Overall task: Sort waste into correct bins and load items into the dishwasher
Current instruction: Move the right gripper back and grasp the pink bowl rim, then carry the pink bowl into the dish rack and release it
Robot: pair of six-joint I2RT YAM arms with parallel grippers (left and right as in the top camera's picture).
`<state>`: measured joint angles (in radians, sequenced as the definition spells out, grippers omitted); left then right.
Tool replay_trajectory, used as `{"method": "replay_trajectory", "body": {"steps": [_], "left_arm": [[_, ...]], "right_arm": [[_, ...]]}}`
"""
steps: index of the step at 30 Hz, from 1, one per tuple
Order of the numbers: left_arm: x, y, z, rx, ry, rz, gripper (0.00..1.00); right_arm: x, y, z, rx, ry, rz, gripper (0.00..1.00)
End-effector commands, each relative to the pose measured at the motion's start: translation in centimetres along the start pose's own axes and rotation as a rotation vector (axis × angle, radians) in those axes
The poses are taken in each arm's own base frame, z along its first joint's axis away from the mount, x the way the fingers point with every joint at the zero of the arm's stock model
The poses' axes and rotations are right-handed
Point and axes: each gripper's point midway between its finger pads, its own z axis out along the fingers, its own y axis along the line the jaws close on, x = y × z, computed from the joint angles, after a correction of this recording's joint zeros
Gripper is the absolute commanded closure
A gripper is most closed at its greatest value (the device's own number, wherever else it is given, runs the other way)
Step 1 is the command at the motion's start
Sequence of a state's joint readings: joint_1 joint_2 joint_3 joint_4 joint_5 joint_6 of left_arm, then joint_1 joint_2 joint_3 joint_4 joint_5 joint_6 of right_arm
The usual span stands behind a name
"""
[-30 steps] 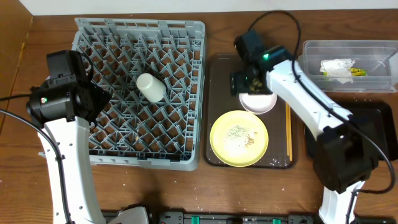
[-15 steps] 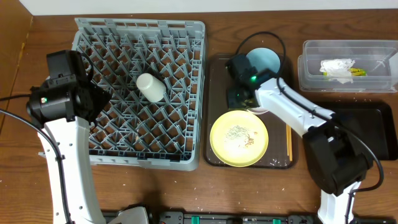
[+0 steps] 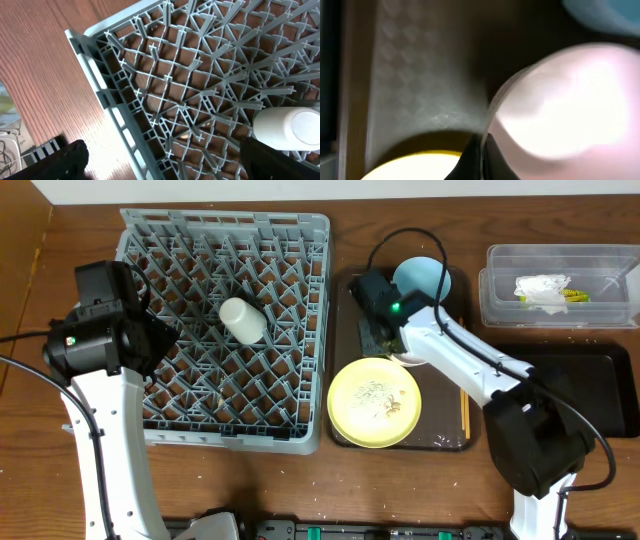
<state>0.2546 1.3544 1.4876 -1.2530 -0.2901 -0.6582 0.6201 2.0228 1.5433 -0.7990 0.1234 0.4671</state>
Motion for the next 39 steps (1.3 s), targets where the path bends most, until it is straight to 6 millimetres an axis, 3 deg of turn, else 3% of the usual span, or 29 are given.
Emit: {"method": "replay_trajectory", "body": {"steps": [1, 9, 15, 25, 29, 39], "left_arm": [[-0.4, 0.1, -0.4, 0.006, -0.013, -0.023, 0.02], [-0.4, 0.1, -0.4, 0.006, -0.013, -0.023, 0.02], [-0.4, 0.1, -0.4, 0.006, -0.013, -0.023, 0.02], [-0.4, 0.1, -0.4, 0.006, -0.013, -0.023, 0.02], [-0.4, 0.1, -0.4, 0.005, -0.013, -0.023, 0.02], [-0.4, 0.1, -0.4, 0.006, -0.013, -0.023, 0.02]], "right_arm": [[-3.3, 2.6, -4.0, -0.096, -0.076, -0.003, 0.99], [-7.7, 9.4, -12.7, -0.462, -0.17, -0.097, 0.99], [-7.3, 15.8, -17.2, -0.863, -0.17, -0.204, 0.99], [-3.4, 23.0, -19.3, -1.304, 0.033, -0.289, 0.99], [-1.0, 25.3, -18.5, -1.415, 0.21, -0.27, 0.99], [2.1, 28.9, -17.4, -1.569, 0.421, -0.302, 0.99]]}}
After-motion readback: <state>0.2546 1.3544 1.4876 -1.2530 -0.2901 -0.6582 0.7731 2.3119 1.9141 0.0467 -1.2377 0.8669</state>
